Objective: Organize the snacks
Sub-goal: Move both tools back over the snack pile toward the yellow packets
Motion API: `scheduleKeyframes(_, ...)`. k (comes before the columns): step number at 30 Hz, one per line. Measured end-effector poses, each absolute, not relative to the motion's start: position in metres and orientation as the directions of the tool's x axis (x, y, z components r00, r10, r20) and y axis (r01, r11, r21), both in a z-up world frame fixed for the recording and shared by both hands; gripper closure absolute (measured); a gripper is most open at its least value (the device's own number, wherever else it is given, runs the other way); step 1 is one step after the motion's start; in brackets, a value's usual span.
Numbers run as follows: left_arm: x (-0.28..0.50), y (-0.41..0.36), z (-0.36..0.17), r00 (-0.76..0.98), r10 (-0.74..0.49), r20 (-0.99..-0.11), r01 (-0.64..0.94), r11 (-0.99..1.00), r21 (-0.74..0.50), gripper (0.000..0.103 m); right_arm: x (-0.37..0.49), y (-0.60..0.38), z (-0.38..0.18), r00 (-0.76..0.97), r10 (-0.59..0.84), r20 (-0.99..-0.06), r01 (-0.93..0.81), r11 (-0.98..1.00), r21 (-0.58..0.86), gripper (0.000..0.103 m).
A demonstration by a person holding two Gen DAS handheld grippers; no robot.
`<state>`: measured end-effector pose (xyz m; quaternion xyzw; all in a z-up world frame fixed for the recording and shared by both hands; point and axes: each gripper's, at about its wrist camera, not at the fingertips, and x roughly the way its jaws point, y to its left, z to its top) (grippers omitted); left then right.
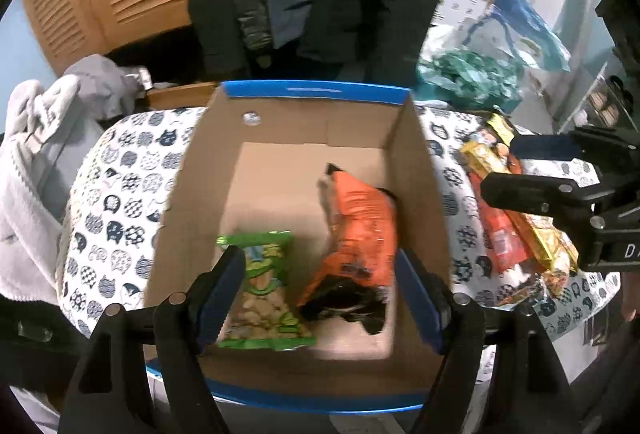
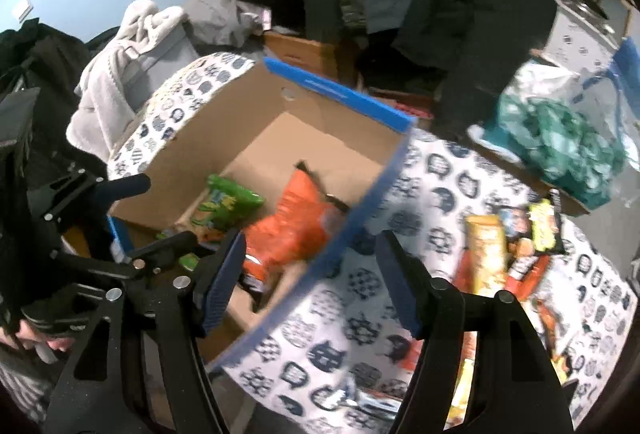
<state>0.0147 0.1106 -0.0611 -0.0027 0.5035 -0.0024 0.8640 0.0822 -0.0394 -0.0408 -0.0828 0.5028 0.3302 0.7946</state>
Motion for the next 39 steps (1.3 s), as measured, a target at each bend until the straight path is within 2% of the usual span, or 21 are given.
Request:
scheduleKeyframes(17,0.025,0.015,-0.063,0.462,-0.069,-0.884,0.17,0.985,0.012,0.025,0.082,-0.159,-0.045,0.364,0.369,-0.855,-0.47,0.866,0.173,0.032)
scheduleKeyframes(39,0.051,-0.081,-0.104,0.351,-0.088,-0.932,0.314,0.949,0.029,0.025,0.088,-0.266,-0.116,0.308,0.234,-0.922,-0.286,0.947,0.145,0.032)
